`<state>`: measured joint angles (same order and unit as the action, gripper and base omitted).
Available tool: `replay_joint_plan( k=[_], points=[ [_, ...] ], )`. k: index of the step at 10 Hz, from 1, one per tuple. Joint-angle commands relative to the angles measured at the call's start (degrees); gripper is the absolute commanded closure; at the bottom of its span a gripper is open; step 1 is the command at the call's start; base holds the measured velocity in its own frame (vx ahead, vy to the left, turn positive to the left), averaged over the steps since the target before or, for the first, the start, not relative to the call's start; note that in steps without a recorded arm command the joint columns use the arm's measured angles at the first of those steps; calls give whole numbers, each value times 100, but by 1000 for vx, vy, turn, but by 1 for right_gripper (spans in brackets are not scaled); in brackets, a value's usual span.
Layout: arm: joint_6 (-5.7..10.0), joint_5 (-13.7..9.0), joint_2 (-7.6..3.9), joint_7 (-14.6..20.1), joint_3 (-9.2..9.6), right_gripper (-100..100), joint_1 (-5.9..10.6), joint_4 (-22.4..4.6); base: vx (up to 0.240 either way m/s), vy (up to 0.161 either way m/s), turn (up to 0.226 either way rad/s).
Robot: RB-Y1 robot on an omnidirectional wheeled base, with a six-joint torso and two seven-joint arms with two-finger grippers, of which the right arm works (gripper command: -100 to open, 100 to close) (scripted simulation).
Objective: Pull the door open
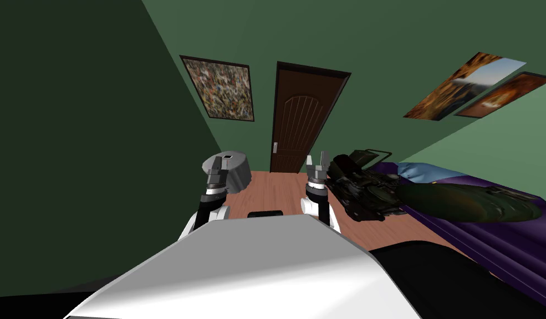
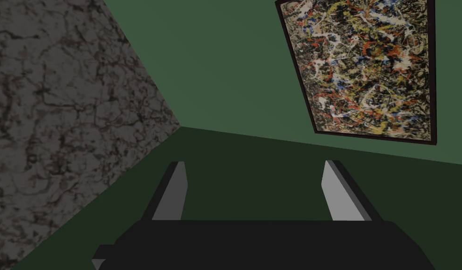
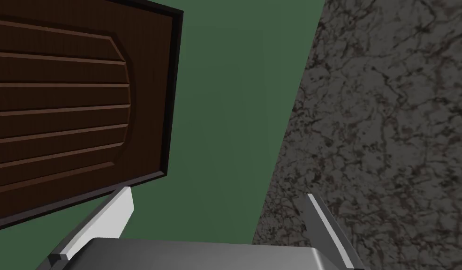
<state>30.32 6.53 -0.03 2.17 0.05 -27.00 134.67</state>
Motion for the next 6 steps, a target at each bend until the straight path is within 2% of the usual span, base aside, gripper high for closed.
replay_joint_plan(
  k=[1, 6],
  points=[
    [-10, -152, -60, 107, 61, -100, 19, -106, 99, -2, -1],
    [-41, -661, -226, 463, 264, -100, 83, -459, 177, -26, 2]
  ],
)
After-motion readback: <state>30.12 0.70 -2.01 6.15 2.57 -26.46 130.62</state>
